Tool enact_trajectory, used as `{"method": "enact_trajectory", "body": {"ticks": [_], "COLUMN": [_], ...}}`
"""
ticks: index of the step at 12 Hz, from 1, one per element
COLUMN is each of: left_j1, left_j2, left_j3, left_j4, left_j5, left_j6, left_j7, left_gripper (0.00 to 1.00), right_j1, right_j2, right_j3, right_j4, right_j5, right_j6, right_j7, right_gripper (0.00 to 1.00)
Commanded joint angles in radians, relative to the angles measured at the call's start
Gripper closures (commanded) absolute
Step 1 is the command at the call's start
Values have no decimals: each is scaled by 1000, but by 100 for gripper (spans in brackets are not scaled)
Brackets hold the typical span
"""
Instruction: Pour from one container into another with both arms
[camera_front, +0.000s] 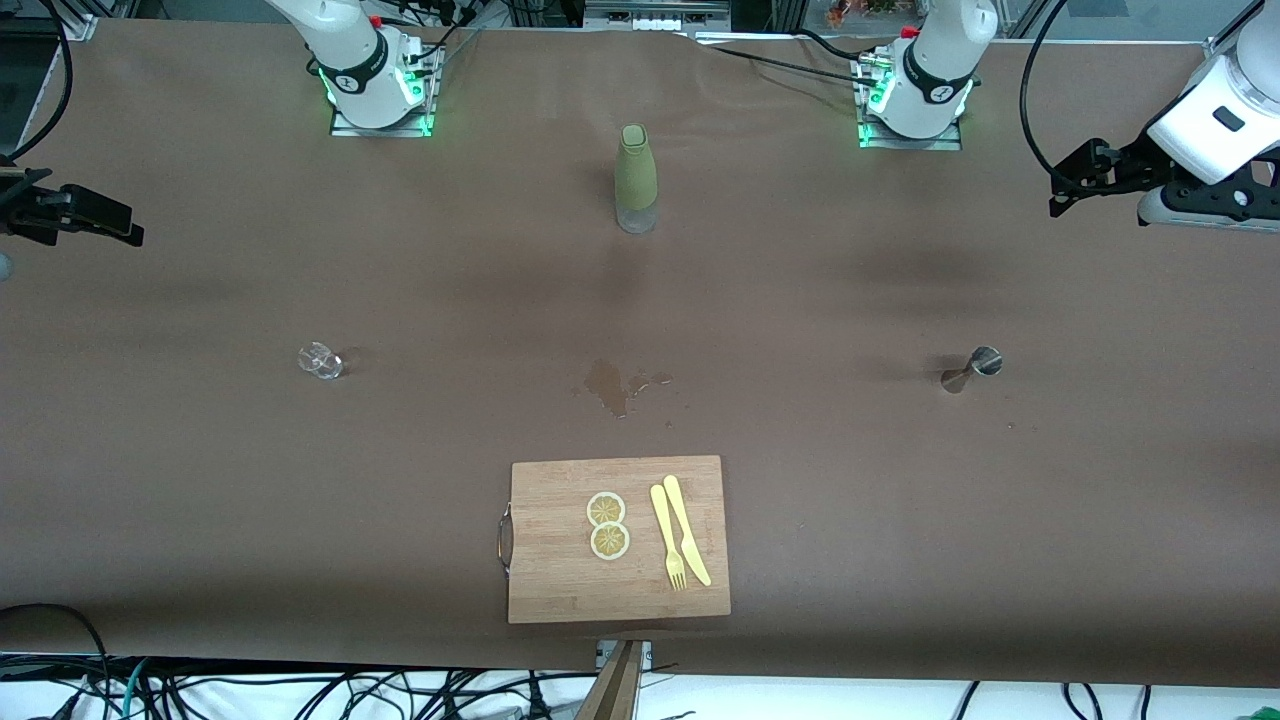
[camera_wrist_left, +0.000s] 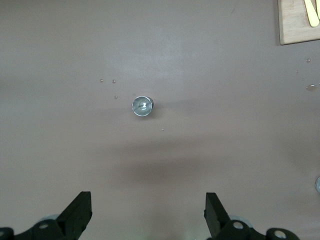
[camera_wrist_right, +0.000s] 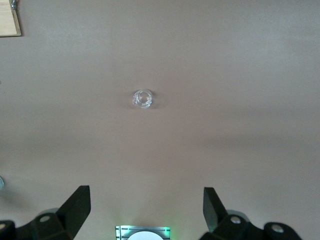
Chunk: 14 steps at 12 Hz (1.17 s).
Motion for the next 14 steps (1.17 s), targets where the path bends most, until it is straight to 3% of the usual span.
{"method": "enact_trajectory", "body": {"ticks": [1, 14], "left_j1": [-74, -61], "left_j2": [6, 48], "left_j3": [61, 63], "left_j4": [37, 98], "left_j5": [44, 46], "left_j6": [-32, -54], "left_j7": [-7, 2], "left_gripper": [0, 0], "right_j1": [-7, -7], "right_j2": [6, 6], "right_j3": [2, 2], "right_j4": [19, 19], "right_j5": [15, 15], "right_j6": [-14, -12], "right_j7": [-8, -8], "right_gripper": [0, 0]}}
